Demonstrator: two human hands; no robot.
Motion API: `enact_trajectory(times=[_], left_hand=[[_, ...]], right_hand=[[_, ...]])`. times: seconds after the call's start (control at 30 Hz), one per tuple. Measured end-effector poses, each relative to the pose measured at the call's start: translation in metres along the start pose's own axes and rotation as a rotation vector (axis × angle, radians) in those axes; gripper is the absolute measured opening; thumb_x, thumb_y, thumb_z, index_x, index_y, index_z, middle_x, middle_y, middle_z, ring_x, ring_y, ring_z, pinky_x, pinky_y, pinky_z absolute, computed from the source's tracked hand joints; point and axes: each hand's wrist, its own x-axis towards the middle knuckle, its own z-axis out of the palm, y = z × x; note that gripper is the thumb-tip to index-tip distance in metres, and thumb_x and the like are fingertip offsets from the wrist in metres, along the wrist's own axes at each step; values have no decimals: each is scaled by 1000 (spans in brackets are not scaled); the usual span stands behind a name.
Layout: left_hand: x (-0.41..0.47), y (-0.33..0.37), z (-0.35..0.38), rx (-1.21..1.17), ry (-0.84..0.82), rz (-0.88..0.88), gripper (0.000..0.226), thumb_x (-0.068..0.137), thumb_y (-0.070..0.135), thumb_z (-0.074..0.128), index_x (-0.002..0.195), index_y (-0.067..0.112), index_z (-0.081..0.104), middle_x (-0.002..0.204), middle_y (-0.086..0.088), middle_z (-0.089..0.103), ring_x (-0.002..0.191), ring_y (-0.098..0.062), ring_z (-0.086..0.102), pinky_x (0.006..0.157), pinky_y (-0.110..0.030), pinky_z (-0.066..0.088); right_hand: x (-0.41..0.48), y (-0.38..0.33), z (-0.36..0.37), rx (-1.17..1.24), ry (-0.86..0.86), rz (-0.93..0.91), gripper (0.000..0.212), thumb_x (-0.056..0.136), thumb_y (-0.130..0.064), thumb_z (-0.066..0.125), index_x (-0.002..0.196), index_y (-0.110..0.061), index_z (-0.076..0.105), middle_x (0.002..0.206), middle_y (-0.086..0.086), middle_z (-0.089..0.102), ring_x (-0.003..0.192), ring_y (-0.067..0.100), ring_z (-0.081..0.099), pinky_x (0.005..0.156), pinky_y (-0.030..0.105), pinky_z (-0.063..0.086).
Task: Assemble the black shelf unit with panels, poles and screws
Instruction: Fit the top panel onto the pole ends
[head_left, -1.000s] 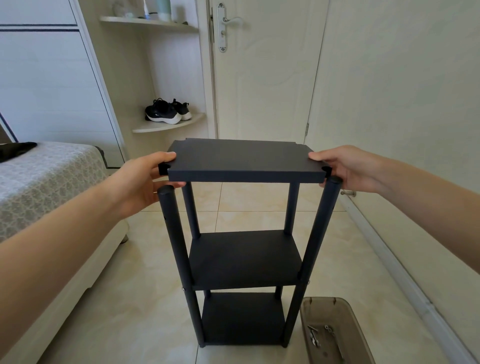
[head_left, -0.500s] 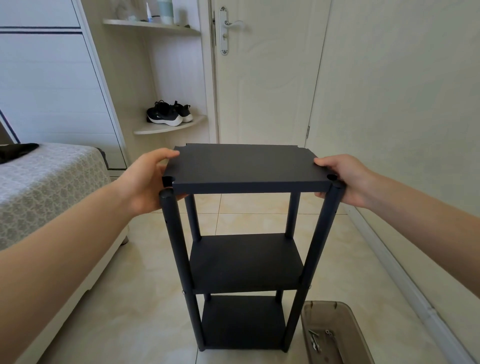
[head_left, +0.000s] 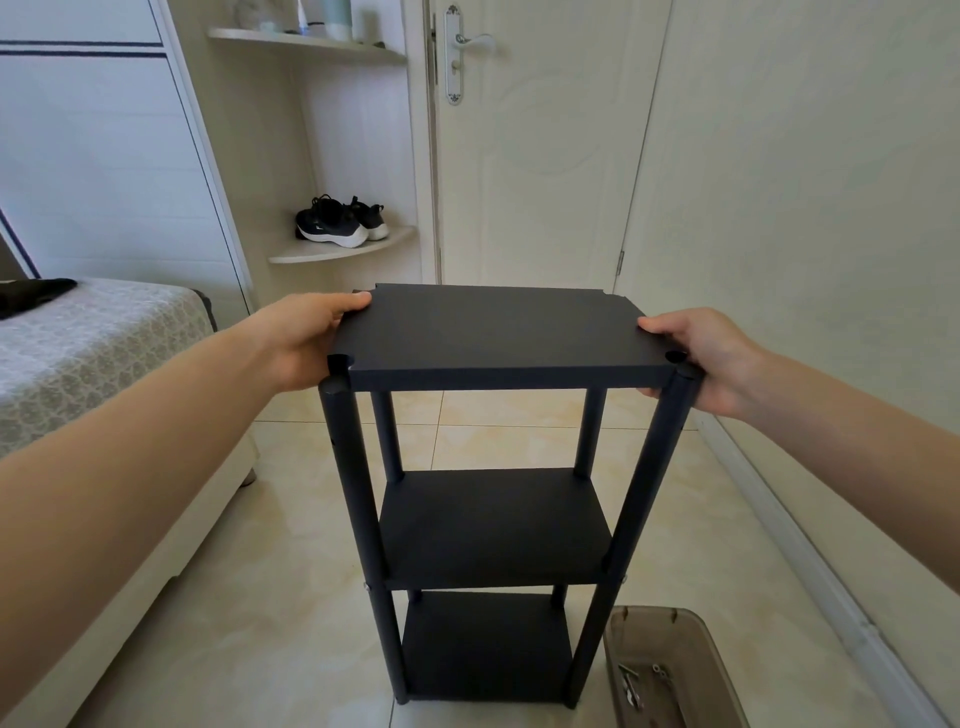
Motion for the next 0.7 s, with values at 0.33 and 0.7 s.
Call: enact_trajectory(times=[0.33, 0.7], left_hand=[[-5, 10, 5, 50, 24, -67, 20, 99, 30, 57, 100, 11, 58, 88, -7, 62, 70, -17, 65, 54, -27, 54], [-7, 6, -2, 60, 17, -60, 21, 97, 33, 59, 102, 13, 60, 72, -7, 68, 49, -16, 69, 41, -23, 52]], right_hand=[[-3, -18, 1, 2, -28, -10, 10, 92, -19, 57, 94, -10, 62, 55, -2, 63, 41, 12, 60, 42, 21, 49], [-4, -11, -3, 43, -88, 31, 22, 89, -17, 60, 108, -5, 61, 91, 7, 63, 56, 17, 70, 51, 30, 57]])
